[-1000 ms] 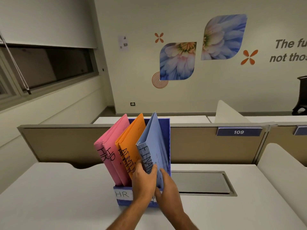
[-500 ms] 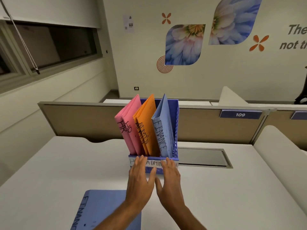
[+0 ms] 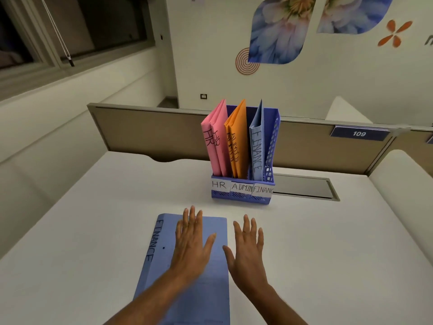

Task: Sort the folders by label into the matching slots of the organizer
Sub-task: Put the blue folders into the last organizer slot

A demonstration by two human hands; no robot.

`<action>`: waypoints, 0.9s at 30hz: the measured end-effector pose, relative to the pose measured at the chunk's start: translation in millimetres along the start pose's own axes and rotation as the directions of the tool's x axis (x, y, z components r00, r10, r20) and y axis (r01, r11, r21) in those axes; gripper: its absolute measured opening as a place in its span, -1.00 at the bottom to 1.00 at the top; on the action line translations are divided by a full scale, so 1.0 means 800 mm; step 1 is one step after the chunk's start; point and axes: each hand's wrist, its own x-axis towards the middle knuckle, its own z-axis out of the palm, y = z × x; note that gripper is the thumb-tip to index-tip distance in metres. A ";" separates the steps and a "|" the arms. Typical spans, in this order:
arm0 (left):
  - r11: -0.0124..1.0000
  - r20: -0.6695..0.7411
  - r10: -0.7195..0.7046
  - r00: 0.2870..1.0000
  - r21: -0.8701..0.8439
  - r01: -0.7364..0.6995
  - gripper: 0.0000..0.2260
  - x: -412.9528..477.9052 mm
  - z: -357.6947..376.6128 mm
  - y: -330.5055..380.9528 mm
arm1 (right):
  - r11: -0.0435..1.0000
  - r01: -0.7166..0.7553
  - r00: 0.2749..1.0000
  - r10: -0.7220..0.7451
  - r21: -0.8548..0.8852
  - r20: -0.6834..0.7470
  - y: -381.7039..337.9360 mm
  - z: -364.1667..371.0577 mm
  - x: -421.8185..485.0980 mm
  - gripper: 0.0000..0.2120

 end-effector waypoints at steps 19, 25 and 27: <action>0.947 0.162 -0.308 0.938 -0.043 0.319 -0.31 -0.125 0.006 -0.158 | 0.997 -0.005 0.956 0.026 -0.073 0.293 -0.073 0.088 -0.127 -0.27; 0.882 0.177 -0.388 0.905 -0.213 0.420 -0.41 -0.132 -0.001 -0.171 | 0.996 -0.079 0.905 0.087 -0.036 0.417 -0.075 0.103 -0.142 -0.26; 0.839 0.170 -0.439 0.882 -0.275 0.470 -0.45 -0.131 -0.002 -0.173 | 0.992 -0.123 0.892 0.115 -0.009 0.437 -0.075 0.103 -0.143 -0.27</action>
